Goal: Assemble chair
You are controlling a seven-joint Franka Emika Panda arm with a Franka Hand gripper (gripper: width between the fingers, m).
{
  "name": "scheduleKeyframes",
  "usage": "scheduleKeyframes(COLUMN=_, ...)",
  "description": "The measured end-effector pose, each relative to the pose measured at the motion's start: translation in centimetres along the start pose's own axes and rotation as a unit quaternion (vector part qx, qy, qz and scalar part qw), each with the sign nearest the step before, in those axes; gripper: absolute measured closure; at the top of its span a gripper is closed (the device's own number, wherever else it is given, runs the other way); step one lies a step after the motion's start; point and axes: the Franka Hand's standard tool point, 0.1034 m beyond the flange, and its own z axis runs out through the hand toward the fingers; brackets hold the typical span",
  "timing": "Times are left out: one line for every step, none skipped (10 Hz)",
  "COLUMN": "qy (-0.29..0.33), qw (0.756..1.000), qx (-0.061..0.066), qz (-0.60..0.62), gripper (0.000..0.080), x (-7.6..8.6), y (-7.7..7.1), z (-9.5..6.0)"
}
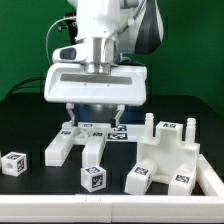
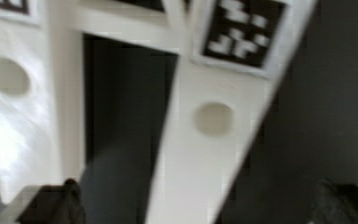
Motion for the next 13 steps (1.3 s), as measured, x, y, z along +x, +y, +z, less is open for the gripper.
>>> scheduleKeyframes(qy=-0.006, qw=1.0, qx=0.002, qz=0.004, gripper=0.015, x=-0.3, y=-0.2, z=0.6)
scheduleKeyframes(qy=-0.011, qw=1.0, qx=0.006, qz=0.001, gripper=0.015, x=-0.4, y=-0.8, z=1.2)
scheduleKeyframes(qy=-0.013, qw=1.0, qx=0.009, qz=0.001, gripper=0.015, x=-0.2, y=-1.0, z=1.9)
scheduleKeyframes(qy=-0.011, qw=1.0, qx=0.011, qz=0.001, gripper=0.015, x=0.4, y=-1.2, z=2.4)
scheduleKeyframes(qy=-0.008, qw=1.0, qx=0.012, qz=0.0, gripper=0.015, x=0.8, y=-1.5, z=2.6)
scheduleKeyframes(qy=-0.014, qw=1.0, qx=0.015, qz=0.0, gripper=0.015, x=0.4, y=-1.7, z=3.3)
scheduleKeyframes(qy=-0.019, qw=1.0, qx=0.016, qz=0.0, gripper=0.015, x=0.0, y=-1.8, z=3.6)
scheduleKeyframes(qy=-0.023, qw=1.0, qx=0.016, qz=0.001, gripper=0.015, x=-0.4, y=-1.8, z=3.8)
scheduleKeyframes(qy=-0.027, qw=1.0, qx=0.016, qz=0.003, gripper=0.015, x=-0.8, y=-1.6, z=3.8)
scheduleKeyframes(qy=-0.035, qw=0.999, qx=0.018, qz=0.004, gripper=0.015, x=-1.1, y=-1.8, z=3.7)
scheduleKeyframes(qy=-0.034, qw=0.999, qx=0.018, qz=0.002, gripper=0.015, x=-1.0, y=-1.8, z=3.7)
scheduleKeyframes(qy=-0.034, qw=0.999, qx=0.018, qz=0.003, gripper=0.0277, x=-1.0, y=-1.8, z=3.7)
scheduleKeyframes(qy=-0.034, qw=0.999, qx=0.018, qz=0.003, gripper=0.0277, x=-1.0, y=-1.8, z=3.7)
